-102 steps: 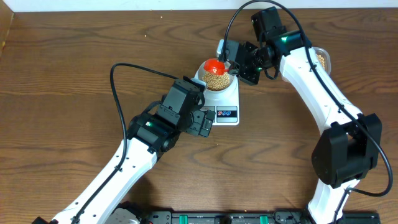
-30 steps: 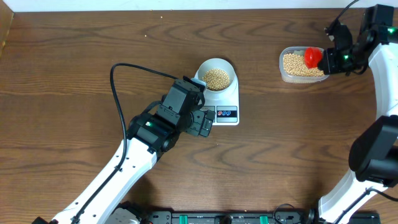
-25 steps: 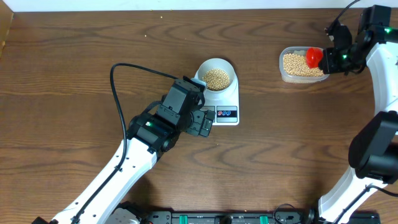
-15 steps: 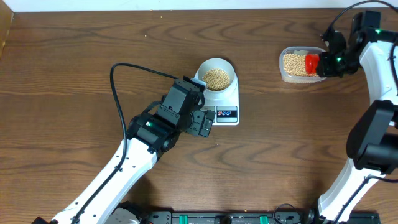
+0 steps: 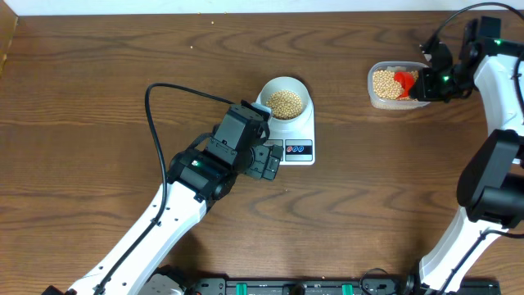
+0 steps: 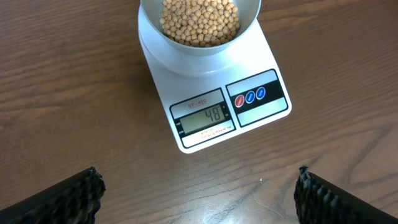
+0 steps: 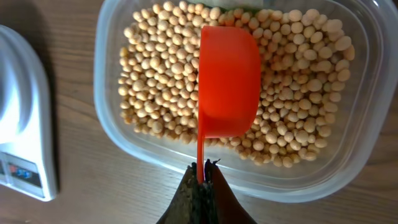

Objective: Scoop item into bowl and weigh 50g on scale
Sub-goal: 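Scoop soybeans from the tub with the red scoop and lift, then carry the red scoop left over the grey bowl on the scale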

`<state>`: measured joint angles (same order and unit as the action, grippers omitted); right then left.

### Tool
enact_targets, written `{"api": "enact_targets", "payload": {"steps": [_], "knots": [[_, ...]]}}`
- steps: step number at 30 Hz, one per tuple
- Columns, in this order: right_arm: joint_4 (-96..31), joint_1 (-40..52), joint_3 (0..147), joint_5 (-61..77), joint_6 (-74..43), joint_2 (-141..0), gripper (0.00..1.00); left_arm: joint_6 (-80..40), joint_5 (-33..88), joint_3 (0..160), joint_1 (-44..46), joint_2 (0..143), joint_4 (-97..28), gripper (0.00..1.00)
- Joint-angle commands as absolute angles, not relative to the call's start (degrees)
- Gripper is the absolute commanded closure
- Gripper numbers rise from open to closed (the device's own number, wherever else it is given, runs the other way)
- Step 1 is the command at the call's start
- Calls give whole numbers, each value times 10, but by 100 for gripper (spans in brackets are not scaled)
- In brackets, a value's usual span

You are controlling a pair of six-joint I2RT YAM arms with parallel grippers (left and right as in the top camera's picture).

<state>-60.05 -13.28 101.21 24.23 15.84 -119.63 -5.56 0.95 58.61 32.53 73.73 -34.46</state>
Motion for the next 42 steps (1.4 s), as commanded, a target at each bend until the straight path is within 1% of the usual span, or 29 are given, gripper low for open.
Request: {"api": "enact_targets", "payload": {"steps": [1,6,14,20,24,42], "knots": [[-603,-160,1016,307,153,-1210,99,-50,8,588,326,737,-344,0],[-610,-187,1016,344,155,-1209,99,-50,8,588,326,737,-344,0],[-625,-213,1016,457,192,-1204,99,-50,8,588,326,737,-344,0],[-628,-212,1016,592,208,-1202,99,-50,8,588,326,737,-344,0],[-628,-196,1016,651,215,-1202,99,-50,8,588,326,737,-344,0],[-609,-19,1018,647,215,-1202,98,-50,8,588,326,737,-344,0]]}}
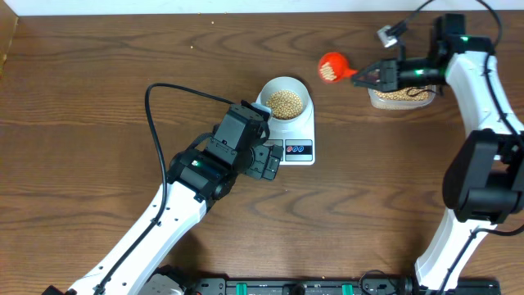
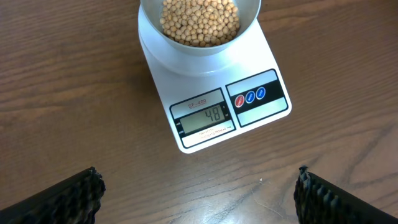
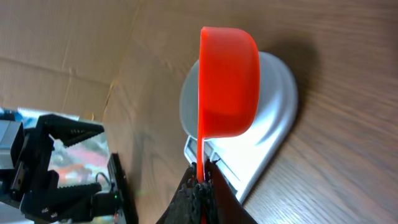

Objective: Scoop item into bowl and weigh 50g on scale
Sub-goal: 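Carry the red scoop left over the grey bowl on the scale, then tilt the red scoop to pour a small amount into the bowl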

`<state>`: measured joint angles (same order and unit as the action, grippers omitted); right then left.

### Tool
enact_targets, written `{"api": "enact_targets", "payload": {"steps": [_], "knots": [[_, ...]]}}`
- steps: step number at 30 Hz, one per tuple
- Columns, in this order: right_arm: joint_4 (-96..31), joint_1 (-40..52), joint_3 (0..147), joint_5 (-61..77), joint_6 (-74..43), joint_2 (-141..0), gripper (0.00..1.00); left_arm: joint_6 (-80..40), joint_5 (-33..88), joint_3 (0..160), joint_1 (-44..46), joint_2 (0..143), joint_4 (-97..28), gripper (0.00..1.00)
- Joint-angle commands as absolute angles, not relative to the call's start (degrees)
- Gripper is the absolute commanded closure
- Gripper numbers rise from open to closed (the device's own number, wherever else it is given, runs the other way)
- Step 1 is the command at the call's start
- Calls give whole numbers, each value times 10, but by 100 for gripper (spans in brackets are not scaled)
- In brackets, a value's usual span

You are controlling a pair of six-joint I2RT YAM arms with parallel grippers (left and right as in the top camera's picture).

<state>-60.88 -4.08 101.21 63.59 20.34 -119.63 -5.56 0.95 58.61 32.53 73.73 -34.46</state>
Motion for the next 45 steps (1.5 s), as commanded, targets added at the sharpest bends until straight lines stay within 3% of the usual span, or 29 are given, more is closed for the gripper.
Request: {"api": "enact_targets", "payload": {"steps": [1,27,45], "knots": [[-610,-12,1019,642,215,-1202,98,-50,8,588,326,737,-344,0],[-591,149,1020,332,214,-1153,99,-50,8,589,326,737,-344,0],[-546,173,1020,298,215,-1138,98,-50,8,589,326,737,-344,0]]}}
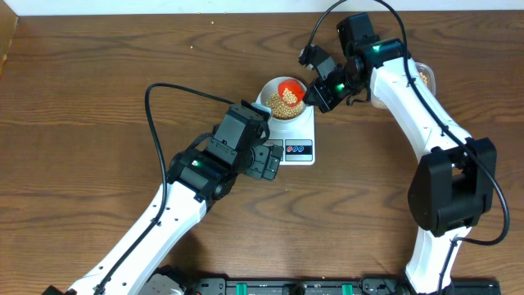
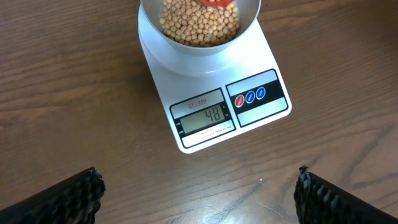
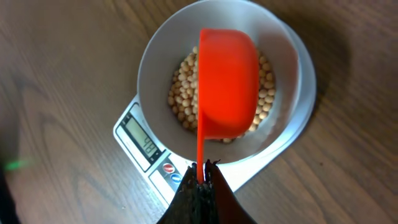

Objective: Scoop item into bowl and weigh 50g on scale
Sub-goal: 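Tilt the red scoop to pour a small amount into the bowl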

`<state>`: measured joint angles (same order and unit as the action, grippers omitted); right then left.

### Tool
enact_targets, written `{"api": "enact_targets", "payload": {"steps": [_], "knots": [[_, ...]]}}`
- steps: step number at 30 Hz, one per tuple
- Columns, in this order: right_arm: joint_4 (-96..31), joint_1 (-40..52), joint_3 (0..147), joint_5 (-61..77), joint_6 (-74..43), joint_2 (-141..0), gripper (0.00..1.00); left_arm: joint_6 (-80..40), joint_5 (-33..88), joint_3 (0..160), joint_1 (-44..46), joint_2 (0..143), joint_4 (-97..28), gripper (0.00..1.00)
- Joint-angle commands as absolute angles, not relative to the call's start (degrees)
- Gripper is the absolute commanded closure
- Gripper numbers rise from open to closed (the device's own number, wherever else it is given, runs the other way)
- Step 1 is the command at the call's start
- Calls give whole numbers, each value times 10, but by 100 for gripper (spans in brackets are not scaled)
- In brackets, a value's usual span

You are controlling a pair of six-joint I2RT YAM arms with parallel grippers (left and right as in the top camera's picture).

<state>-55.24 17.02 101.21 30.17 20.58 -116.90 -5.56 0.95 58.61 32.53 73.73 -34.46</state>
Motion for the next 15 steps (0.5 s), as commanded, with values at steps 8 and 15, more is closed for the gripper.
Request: {"api": "enact_targets", "payload": {"steps": [8,15], "knots": [[-542,174,1021,286,235,-1135,98,-50,8,588,326,737,-344,0],[-542,183,1021,285,265,-1135,98,-50,8,588,326,737,-344,0]]}}
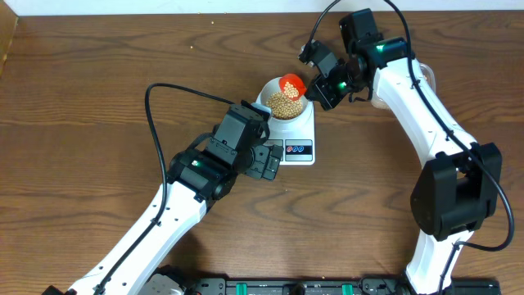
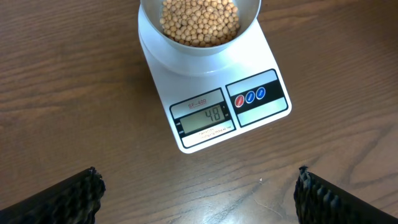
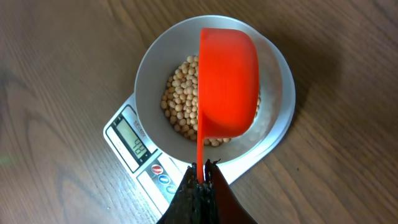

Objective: Scoop item into bowl and weigh 50g on scale
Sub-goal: 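Tilt the red scoop to pour a small amount into the bowl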

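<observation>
A white bowl (image 1: 283,102) of soybeans stands on the white scale (image 1: 299,151). The scale's display (image 2: 205,118) reads 48. My right gripper (image 3: 203,171) is shut on the handle of an orange scoop (image 3: 228,81). The scoop hangs over the bowl's back right part, and the overhead view shows that scoop (image 1: 292,84) just above the rim. Only its underside faces the wrist camera, so what it carries cannot be told. My left gripper (image 2: 199,190) is open over bare wood in front of the scale, its fingers (image 2: 68,199) wide apart.
The bean container at the back right is almost wholly covered by my right arm (image 1: 409,82). A black cable (image 1: 155,106) loops over the wood left of the scale. My left arm (image 1: 188,180) reaches in from the front left.
The scoop has shifted slightly back and right over the bowl and no longer shows at the top of the left wrist view. The display still reads 48. The left arm has not moved.
The scoop first lay in the bean container at the right, held by my right gripper. Then it was in the air between container and scale with beans in it. Then it was over the bowl, where it stays. The display reads 48 throughout.
</observation>
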`<state>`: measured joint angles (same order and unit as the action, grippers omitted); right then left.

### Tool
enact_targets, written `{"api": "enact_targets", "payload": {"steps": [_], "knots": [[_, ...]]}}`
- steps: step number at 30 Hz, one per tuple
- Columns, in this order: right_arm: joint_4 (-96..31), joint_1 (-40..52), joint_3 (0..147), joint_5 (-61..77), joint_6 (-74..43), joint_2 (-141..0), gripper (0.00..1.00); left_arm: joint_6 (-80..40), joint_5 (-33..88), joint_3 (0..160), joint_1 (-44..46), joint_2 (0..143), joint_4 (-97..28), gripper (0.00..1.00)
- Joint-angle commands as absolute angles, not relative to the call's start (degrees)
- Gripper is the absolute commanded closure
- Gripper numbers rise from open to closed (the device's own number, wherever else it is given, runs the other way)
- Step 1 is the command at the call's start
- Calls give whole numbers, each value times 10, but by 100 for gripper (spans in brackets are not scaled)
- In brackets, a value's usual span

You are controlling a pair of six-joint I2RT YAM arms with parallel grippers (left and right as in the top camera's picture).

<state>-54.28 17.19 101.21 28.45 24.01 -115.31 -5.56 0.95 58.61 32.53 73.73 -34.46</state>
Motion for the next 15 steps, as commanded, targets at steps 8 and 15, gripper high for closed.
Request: {"api": "enact_targets", "payload": {"steps": [8,15], "knots": [[-542,194,1021,264,280,-1135,99,-50,8,588,326,737,-344,0],[-542,194,1021,265,279,-1135,99,-50,8,588,326,737,-344,0]]}}
